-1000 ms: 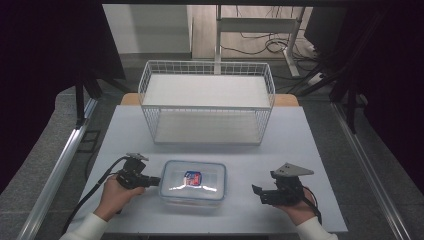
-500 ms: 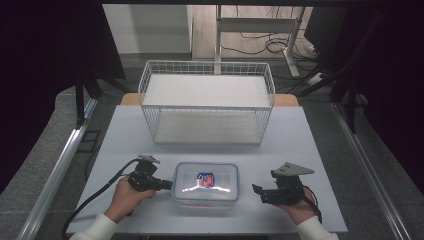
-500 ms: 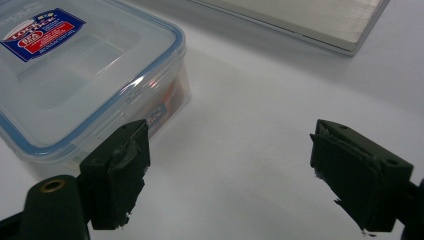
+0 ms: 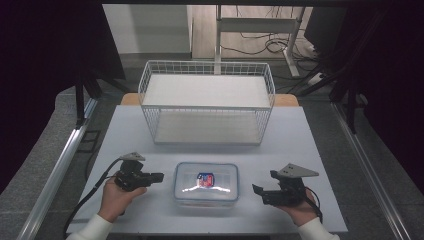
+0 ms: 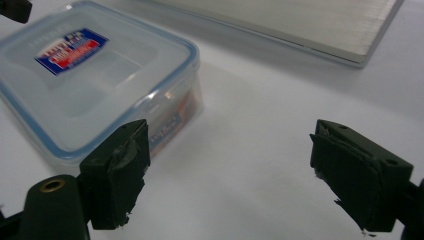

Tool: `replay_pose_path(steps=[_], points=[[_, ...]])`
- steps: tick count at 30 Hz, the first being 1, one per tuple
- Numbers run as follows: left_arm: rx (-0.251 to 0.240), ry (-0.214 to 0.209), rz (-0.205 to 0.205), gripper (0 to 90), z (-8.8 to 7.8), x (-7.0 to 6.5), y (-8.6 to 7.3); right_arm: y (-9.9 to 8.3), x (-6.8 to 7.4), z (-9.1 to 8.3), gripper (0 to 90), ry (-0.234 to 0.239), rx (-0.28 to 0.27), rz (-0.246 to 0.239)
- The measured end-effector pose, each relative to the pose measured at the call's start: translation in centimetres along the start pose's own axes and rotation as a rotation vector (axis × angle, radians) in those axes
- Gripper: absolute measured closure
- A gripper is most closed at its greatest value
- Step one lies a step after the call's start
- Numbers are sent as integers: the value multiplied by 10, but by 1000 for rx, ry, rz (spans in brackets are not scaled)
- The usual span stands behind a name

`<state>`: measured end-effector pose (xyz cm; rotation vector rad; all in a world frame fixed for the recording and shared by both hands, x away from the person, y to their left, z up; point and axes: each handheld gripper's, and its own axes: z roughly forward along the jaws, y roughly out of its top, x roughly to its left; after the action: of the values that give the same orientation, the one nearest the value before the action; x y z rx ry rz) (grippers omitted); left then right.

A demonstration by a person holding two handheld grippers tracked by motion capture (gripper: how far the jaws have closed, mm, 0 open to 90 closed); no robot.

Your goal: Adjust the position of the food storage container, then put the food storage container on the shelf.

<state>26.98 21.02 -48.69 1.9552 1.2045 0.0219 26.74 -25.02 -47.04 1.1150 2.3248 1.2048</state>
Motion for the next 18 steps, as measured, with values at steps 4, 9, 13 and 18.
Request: replay_pose_path(steps=[4,9,13,18], points=[[-45,-15,-23,683,-8,-3,0,-1,0,0,162,21,-7,18],[-54,23,-38,338,-11,-8,-6,3,3,3,162,22,-7,-2],[-61,20,-49,271,-14,-10,-7,7,7,8,161,34,-5,-20],[-62,12,-66,193,-12,-10,-7,6,5,6,160,41,-5,-11]])
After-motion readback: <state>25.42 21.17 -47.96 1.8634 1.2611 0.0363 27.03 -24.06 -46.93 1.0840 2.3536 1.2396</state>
